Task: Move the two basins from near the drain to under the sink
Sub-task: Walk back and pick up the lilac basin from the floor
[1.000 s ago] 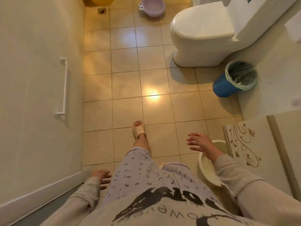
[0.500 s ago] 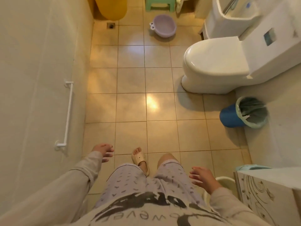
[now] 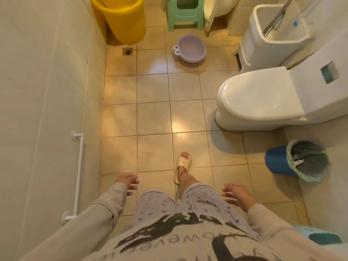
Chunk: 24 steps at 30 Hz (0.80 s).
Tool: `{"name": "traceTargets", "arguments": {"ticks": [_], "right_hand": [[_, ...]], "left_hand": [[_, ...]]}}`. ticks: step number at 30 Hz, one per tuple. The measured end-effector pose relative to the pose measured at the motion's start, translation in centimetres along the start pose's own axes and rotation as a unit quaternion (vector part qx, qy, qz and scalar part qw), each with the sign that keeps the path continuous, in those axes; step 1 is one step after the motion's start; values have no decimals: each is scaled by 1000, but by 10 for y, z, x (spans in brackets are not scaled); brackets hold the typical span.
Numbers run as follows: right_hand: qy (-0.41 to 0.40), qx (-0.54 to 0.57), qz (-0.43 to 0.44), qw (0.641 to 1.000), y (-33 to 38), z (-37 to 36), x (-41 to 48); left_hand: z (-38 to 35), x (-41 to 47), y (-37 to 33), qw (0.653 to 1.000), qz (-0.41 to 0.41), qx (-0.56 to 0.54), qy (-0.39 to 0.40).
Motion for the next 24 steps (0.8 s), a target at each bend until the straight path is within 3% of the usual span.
{"name": "traceTargets", "arguments": {"ticks": [7, 13, 19, 24], "right_hand": [[48, -62, 89, 993, 183, -17, -25], [71, -48, 123, 989, 291, -31, -35], [62, -45, 90, 993, 367, -54, -14], [34, -11, 38, 999, 414, -62, -7]], "left_hand": [[6, 43, -40, 997, 68, -16, -32], [14, 89, -99, 992, 119, -38, -11], [30, 161, -206, 996, 74, -24, -42], [54, 220, -329, 999, 30, -4, -24]]}}
Point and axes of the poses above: each hand's wrist, its own x-axis towards the middle knuckle, its own z-axis out of the back of the hand, y = z × x, the point moved 5 cm from there along x, towards the middle knuckle, and after that the axes turned 14 degrees about -z, right-handed, at the moved point
